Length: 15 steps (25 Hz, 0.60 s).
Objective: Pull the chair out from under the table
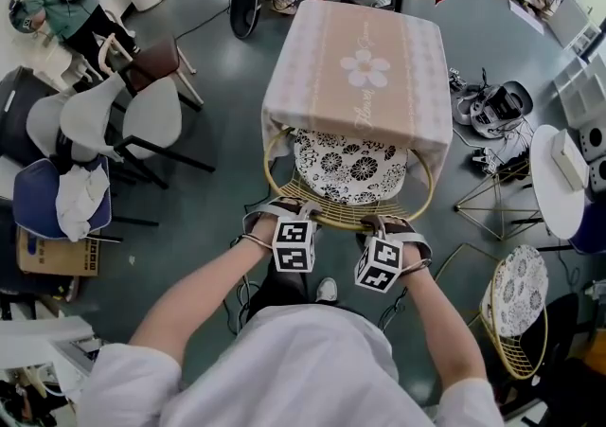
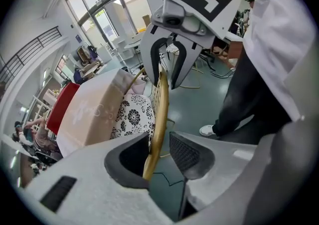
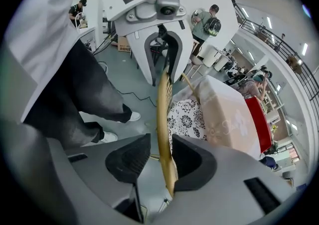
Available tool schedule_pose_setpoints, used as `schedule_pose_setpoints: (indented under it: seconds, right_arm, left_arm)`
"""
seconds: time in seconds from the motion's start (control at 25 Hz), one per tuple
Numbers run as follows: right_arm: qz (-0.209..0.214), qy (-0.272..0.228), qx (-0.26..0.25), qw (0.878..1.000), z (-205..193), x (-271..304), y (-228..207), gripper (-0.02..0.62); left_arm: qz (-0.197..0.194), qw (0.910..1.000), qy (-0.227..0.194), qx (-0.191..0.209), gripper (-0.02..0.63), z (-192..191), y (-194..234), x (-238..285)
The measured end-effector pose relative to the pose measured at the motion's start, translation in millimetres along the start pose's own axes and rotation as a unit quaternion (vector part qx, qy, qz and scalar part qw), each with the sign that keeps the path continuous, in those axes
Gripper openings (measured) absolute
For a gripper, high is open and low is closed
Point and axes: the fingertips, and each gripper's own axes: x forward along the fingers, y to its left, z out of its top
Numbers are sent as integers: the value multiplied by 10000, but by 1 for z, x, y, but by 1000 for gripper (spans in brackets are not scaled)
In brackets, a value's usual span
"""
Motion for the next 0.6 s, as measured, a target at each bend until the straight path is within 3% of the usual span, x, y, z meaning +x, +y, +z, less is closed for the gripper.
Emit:
schedule_pose_setpoints:
  seconds: [0.16,0.28,0.6]
  right_arm:
    - [9,123,-273,9996,-1,10,-2,70]
    - [-2,261,-556,9981,-1,14,0,38]
    - [-18,330,-612,9976,0,15,-1,31]
  left_arm:
    - [-64,9997,73,221,129,-1,1,4]
    - [-130,9992,196,330,92,-2,2,6]
    - [-122,9965,375,734,75,-3,1,8]
